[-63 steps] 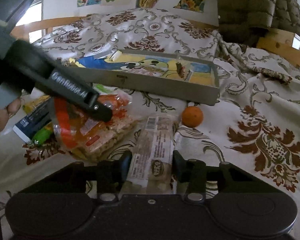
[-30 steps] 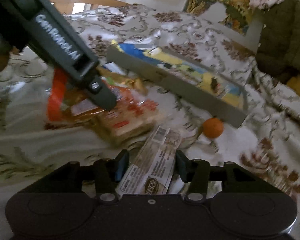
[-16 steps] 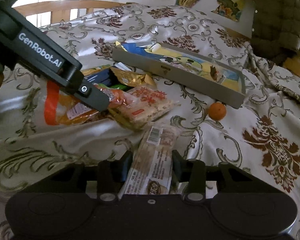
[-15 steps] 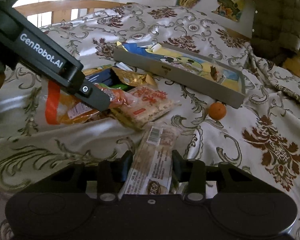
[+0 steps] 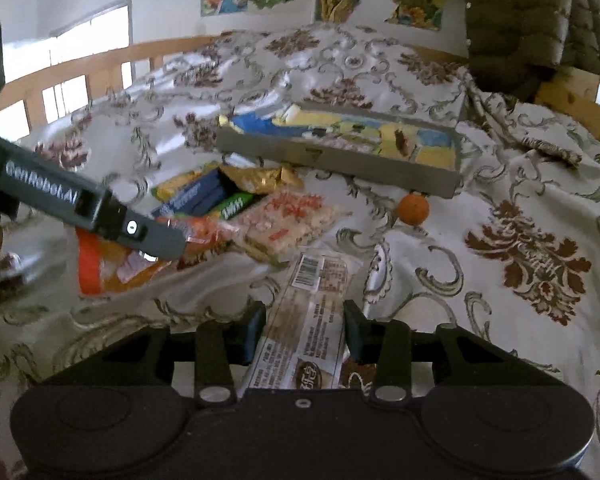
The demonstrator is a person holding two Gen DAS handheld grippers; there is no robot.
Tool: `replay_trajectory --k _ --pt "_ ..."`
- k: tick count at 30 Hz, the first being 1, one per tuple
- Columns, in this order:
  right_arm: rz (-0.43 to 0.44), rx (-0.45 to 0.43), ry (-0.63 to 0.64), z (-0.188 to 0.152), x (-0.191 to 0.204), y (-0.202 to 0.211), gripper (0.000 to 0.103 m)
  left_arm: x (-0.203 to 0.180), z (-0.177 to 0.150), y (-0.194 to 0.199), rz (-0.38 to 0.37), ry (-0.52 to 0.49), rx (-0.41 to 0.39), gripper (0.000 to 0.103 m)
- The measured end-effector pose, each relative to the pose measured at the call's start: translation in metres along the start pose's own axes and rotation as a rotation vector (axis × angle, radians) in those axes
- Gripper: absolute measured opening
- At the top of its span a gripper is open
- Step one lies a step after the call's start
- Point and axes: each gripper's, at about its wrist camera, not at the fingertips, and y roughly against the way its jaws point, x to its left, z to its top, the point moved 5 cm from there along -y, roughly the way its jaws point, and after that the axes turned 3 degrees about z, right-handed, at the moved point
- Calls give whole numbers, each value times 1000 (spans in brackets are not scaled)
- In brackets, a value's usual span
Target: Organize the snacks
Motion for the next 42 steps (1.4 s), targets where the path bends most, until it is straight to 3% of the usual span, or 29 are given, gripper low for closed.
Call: replay_trajectory --k 10,20,25,32,37,42 --pt "6 -94 15 26 -4 12 43 -4 23 11 -9 -12 -70 45" --pt "0 -165 69 80 -32 -12 42 9 94 -8 -19 87 -175 45" --pt "7 -187 85 124 -55 -52 41 18 142 -34 0 108 -225 45" --pt "32 -201 79 172 -89 -138 41 45 200 -96 26 127 -248 45" --pt "31 -197 67 190 -107 -194 41 61 226 -144 51 92 -246 45" --pt "21 -176 45 194 -117 -230 41 73 236 -180 49 135 -237 45"
